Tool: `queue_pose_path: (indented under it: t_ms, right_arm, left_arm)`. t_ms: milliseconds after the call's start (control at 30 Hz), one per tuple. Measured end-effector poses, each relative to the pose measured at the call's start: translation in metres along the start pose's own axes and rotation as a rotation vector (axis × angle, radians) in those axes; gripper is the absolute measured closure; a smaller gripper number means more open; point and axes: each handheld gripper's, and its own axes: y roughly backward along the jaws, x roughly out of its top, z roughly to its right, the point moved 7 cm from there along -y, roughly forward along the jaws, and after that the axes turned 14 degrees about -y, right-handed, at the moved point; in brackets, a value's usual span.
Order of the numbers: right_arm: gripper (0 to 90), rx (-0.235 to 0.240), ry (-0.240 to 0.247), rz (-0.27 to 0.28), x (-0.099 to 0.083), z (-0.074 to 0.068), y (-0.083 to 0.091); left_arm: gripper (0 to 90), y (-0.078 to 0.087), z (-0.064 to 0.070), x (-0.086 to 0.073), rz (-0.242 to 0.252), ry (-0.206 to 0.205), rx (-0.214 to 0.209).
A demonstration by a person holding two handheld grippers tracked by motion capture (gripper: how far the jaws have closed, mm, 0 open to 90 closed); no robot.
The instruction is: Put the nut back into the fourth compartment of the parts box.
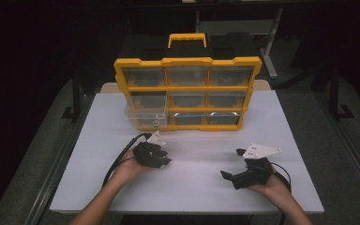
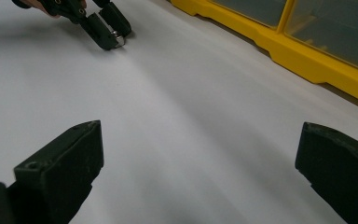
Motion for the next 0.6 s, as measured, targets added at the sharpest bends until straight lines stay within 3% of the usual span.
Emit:
queue_pose_path:
  t_ms: [33,67,233,600]
  right_arm:
    - [0.3,0.0,0.001,0.0,0.0,0.0,0.0]
    - [0.3,0.0,0.002,0.001,0.0,0.0,0.0]
    - [0.3,0.001,0.006,0.004,0.0,0.0,0.0]
    - [0.3,-0.001,0.006,0.001,0.0,0.0,0.0]
  left_arm:
    - [66.3,-0.001,0.001,0.001,0.02,0.029,0.006]
    - [67.6,0.0,0.0,-0.001,0.001,0.008,0.004]
    - [70.1,0.001,-0.001,-0.001,-0.004,0.004,0.004]
    - [70.6,0.009,0.003,0.001,0.011,0.026,-0.029]
